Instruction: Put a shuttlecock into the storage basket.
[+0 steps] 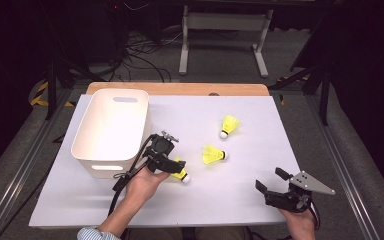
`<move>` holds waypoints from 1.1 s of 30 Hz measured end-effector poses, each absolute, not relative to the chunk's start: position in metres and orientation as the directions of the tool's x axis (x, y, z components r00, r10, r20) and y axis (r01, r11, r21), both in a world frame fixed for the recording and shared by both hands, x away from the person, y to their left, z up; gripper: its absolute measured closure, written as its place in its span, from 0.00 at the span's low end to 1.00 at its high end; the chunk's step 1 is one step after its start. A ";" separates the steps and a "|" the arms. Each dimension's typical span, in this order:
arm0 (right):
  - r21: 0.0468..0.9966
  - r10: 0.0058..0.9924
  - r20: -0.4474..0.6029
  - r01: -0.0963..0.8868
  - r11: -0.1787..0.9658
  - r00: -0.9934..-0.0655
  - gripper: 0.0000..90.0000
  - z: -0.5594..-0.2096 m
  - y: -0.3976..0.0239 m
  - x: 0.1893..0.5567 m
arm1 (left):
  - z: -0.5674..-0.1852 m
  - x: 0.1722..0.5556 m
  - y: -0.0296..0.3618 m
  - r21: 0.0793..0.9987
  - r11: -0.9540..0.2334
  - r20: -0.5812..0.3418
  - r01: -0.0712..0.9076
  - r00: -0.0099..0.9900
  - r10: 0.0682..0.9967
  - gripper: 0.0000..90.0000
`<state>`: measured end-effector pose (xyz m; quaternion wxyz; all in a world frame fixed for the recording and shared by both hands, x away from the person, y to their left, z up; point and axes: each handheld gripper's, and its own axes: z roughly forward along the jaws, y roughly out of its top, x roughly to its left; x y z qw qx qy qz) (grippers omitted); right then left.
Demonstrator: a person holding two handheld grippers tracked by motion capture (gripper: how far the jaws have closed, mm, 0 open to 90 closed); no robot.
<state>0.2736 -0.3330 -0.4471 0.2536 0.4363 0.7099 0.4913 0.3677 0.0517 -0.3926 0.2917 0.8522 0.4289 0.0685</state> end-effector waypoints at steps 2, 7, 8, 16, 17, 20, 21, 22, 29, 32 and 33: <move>0.919 0.868 0.070 0.371 0.136 -0.492 0.13 -0.447 -0.333 0.274 | -0.394 0.368 0.052 0.553 -0.461 -0.137 0.694 0.621 0.771 0.37; 0.919 0.867 0.066 0.369 0.140 -0.494 0.13 -0.447 -0.333 0.273 | -0.398 0.370 0.053 0.535 -0.454 -0.145 0.713 0.606 0.782 0.38; 0.919 0.866 0.063 0.368 0.143 -0.495 0.13 -0.447 -0.332 0.273 | -0.398 0.370 0.053 0.535 -0.454 -0.145 0.713 0.606 0.782 0.38; 0.918 0.866 0.063 0.369 0.145 -0.497 0.13 -0.447 -0.332 0.273 | -0.406 0.376 0.052 0.502 -0.440 -0.177 0.744 0.587 0.790 0.43; 0.918 0.865 0.061 0.368 0.147 -0.498 0.13 -0.447 -0.332 0.273 | -0.407 0.377 0.052 0.499 -0.440 -0.180 0.747 0.586 0.790 0.44; 0.919 0.864 0.061 0.366 0.147 -0.500 0.14 -0.447 -0.331 0.273 | -0.409 0.378 0.052 0.493 -0.438 -0.190 0.752 0.584 0.789 0.47; 0.919 0.864 0.061 0.366 0.147 -0.500 0.13 -0.447 -0.331 0.273 | -0.410 0.379 0.052 0.491 -0.439 -0.193 0.752 0.586 0.787 0.48; 0.918 0.864 0.062 0.368 0.146 -0.499 0.13 -0.447 -0.331 0.273 | -0.410 0.379 0.052 0.490 -0.439 -0.198 0.753 0.587 0.785 0.50; 0.918 0.865 0.061 0.368 0.148 -0.499 0.14 -0.447 -0.332 0.273 | -0.412 0.380 0.051 0.480 -0.451 -0.208 0.753 0.597 0.775 0.61; 0.918 0.865 0.064 0.369 0.144 -0.497 0.14 -0.447 -0.332 0.273 | -0.413 0.380 0.050 0.470 -0.461 -0.211 0.753 0.603 0.769 0.66; 0.918 0.866 0.064 0.369 0.144 -0.497 0.13 -0.447 -0.332 0.273 | -0.414 0.380 0.050 0.469 -0.464 -0.211 0.751 0.605 0.768 0.67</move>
